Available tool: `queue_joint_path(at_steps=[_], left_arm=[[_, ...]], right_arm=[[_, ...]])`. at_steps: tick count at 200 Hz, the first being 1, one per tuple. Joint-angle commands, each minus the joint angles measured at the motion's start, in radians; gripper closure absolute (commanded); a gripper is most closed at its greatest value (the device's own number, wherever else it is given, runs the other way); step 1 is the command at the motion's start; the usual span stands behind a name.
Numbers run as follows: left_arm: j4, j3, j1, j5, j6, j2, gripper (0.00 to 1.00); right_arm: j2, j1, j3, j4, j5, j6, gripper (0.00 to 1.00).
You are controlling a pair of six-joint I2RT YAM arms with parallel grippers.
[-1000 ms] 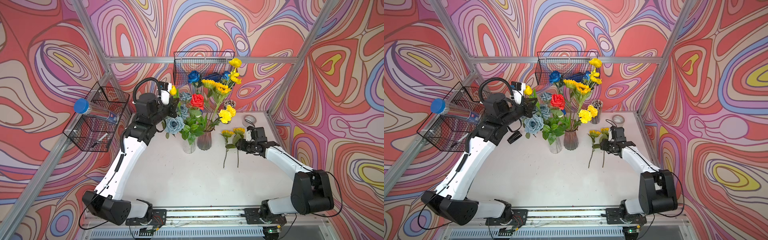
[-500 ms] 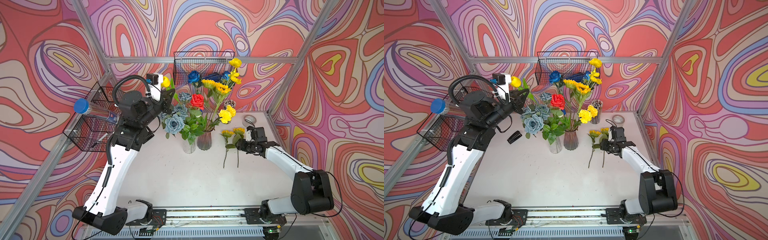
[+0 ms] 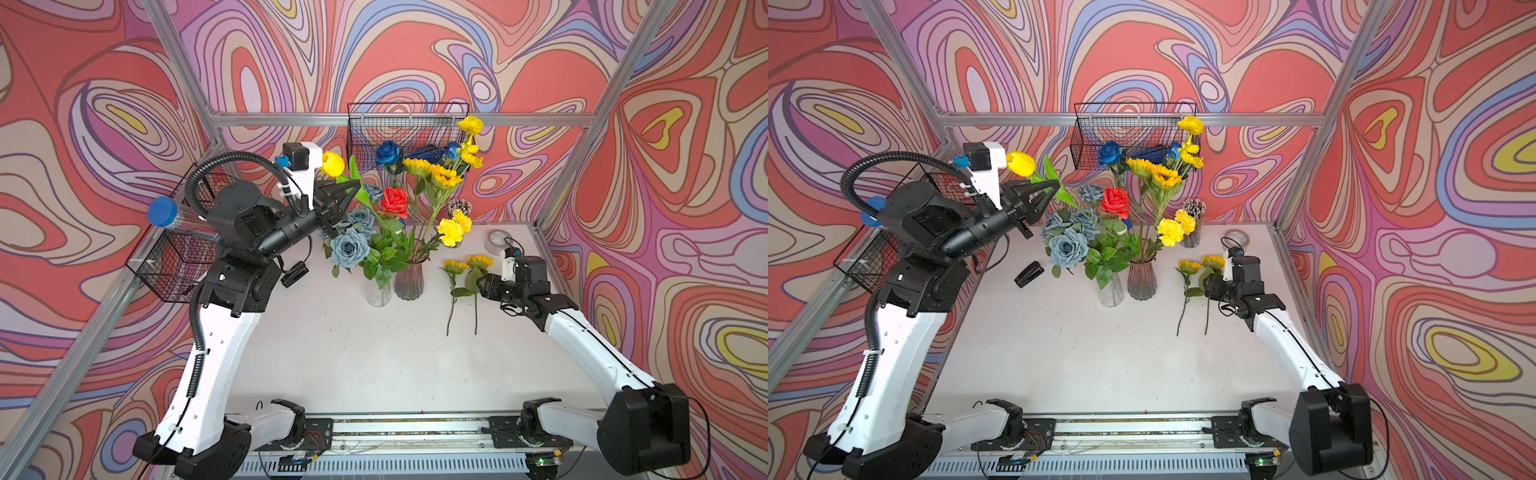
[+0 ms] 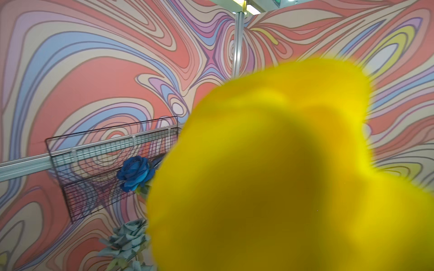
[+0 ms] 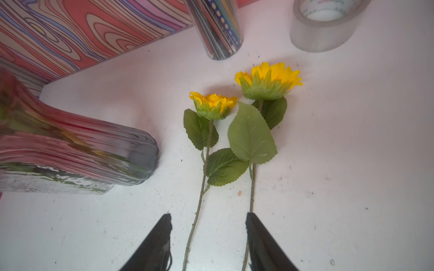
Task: Pick out yellow flowers from the vase
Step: Pick up the flower from the vase, then place the flower at the center of the board.
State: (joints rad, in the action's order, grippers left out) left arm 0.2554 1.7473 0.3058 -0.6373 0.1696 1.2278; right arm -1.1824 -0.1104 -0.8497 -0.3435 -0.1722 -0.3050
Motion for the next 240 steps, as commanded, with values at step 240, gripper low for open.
queue_joint_path(at_steps=[240], left_arm=[[0.055, -0.064, 0.352, -0.16, 0.054, 0.284, 1.0]], right_arm=[[0.104, -0.283, -0.097, 0.226, -0.757, 0.168, 0.39]])
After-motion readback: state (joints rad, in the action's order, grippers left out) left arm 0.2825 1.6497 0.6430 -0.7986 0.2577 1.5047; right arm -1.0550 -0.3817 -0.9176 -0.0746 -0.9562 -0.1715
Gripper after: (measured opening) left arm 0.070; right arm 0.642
